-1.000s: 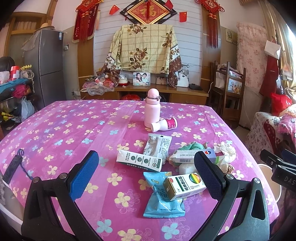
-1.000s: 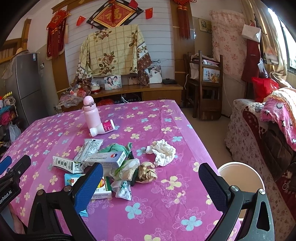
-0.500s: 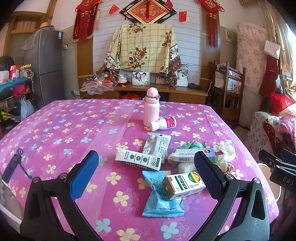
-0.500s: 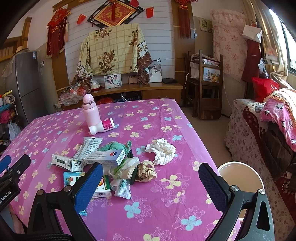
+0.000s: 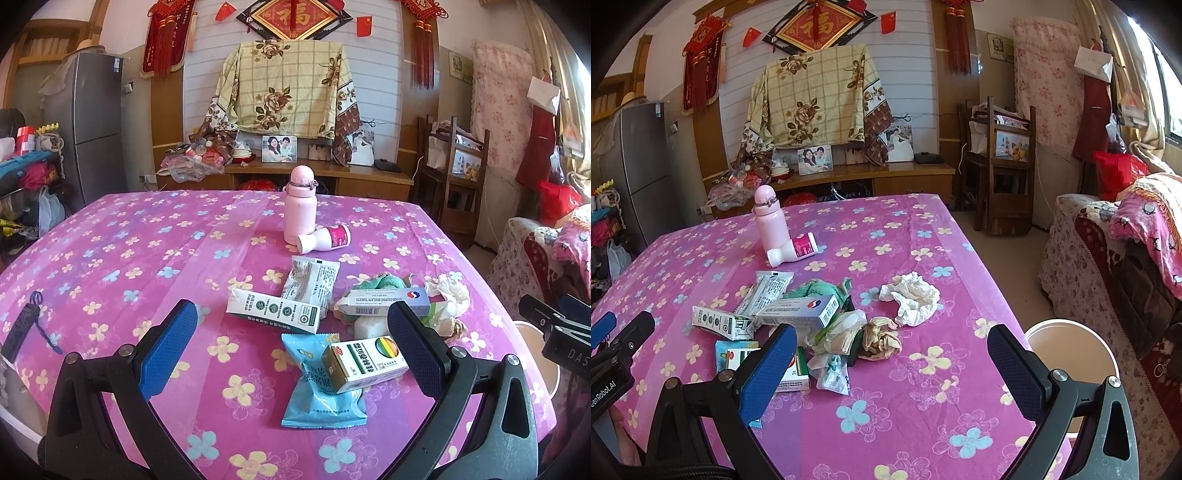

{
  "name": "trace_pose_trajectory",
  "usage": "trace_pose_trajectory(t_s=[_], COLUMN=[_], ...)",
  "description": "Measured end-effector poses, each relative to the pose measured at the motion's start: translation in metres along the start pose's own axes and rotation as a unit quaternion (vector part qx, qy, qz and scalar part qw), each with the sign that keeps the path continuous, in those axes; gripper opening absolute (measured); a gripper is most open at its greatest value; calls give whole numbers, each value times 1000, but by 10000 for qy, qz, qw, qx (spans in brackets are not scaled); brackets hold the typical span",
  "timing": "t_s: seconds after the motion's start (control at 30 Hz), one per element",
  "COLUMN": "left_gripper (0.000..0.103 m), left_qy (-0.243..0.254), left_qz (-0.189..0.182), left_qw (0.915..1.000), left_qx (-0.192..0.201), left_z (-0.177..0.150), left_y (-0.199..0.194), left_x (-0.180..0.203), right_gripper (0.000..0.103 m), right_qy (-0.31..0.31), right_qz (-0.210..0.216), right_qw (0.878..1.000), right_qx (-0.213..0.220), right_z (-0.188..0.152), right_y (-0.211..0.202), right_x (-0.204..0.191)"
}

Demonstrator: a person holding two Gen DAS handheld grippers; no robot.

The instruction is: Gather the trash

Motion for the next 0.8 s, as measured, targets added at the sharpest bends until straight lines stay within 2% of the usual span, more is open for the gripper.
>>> trace_pose_trajectory(t_s=[0.8], left_gripper=[103], left_qy=[-22], left_qz=[5], left_qw=[10000], left_qx=[-52], left_z=[-4], left_y=[6], left_x=[-4], right_gripper=[102], right_qy=[-21], right_qz=[94], right_qw=[9998], right_qx=[-185], right_z=[-6], right_y=[10], right_x=[-4])
Point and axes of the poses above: each gripper's, at about its wrist camera, not at the fingertips, and y roughly the way its jaws point, x to its right, z to its top, the point moved 6 cm from there along y, roughly the way its jaws point, and after that the axes turned 5 degrees about -x, right-handed, at the moved point
